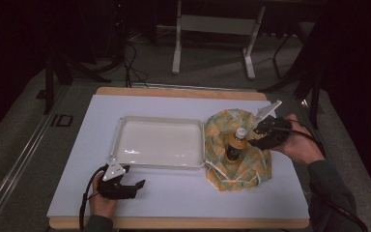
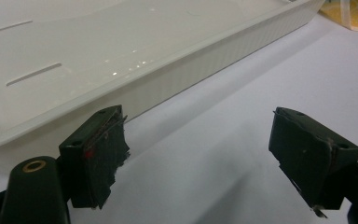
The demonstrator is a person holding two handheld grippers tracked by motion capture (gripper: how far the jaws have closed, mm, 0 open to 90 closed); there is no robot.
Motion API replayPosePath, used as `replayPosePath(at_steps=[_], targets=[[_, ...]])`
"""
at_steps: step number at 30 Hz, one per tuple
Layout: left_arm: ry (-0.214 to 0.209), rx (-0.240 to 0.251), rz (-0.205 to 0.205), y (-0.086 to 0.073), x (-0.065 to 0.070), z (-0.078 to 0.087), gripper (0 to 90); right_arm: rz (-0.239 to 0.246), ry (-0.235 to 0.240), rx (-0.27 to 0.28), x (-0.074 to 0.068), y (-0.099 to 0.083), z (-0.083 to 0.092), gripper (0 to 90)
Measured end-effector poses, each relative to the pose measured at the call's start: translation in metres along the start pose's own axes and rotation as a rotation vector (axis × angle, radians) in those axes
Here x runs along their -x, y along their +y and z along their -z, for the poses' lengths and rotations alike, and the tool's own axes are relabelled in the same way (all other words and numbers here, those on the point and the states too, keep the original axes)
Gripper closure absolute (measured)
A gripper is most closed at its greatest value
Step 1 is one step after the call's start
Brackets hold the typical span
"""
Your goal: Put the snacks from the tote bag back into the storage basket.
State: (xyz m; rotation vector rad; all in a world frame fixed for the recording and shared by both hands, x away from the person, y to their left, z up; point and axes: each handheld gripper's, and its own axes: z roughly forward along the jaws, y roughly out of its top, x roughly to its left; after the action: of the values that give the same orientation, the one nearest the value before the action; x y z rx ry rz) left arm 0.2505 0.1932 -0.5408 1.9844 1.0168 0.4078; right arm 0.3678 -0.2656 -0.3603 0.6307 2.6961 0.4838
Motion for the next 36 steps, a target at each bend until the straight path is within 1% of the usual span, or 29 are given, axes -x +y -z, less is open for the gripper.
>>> replayPosePath(at_steps=[8, 11, 15, 17, 19, 24, 26, 30, 31, 32, 36], targets=[[0.0, 0.0, -0.001, 0.0, 0.0, 0.0, 18.8, 0.019, 0.016, -0.008, 0.0, 0.01, -0.003, 51.1], [-0.001, -0.001, -0.001, 0.0, 0.0, 0.0, 18.8, 0.015, 0.024, -0.005, -0.001, 0.014, -0.005, 51.0], [0.0, -0.003, 0.0, 0.0, 0.0, 0.0, 18.8, 0.024, 0.028, -0.018, -0.001, 0.018, -0.009, 50.8], [-0.001, -0.002, -0.001, 0.0, 0.0, 0.0, 18.8, 0.014, 0.028, -0.021, 0.0, 0.02, -0.01, 50.7], [0.0, -0.002, 0.0, 0.0, 0.0, 0.0, 18.8, 0.012, 0.033, -0.017, 0.001, 0.022, -0.012, 50.6], [0.0, -0.006, -0.005, 0.0, 0.0, 0.0, 18.8, 0.016, 0.042, -0.033, 0.002, 0.025, -0.017, 50.2], [0.0, -0.007, -0.006, 0.0, 0.0, 0.0, 18.8, 0.01, 0.046, -0.039, 0.002, 0.027, -0.018, 50.4], [0.001, -0.012, -0.004, 0.0, 0.0, -0.001, 18.8, 0.007, 0.067, -0.051, 0.003, 0.03, -0.021, 55.3], [0.0, -0.011, -0.005, 0.0, 0.0, -0.001, 18.8, 0.007, 0.073, -0.051, 0.003, 0.031, -0.022, 57.4], [0.0, -0.011, -0.005, 0.0, 0.0, -0.001, 18.8, 0.006, 0.074, -0.045, 0.003, 0.031, -0.022, 57.6], [0.0, -0.012, -0.004, 0.0, 0.0, -0.001, 18.8, -0.025, 0.07, -0.049, 0.004, 0.033, -0.023, 58.6]])
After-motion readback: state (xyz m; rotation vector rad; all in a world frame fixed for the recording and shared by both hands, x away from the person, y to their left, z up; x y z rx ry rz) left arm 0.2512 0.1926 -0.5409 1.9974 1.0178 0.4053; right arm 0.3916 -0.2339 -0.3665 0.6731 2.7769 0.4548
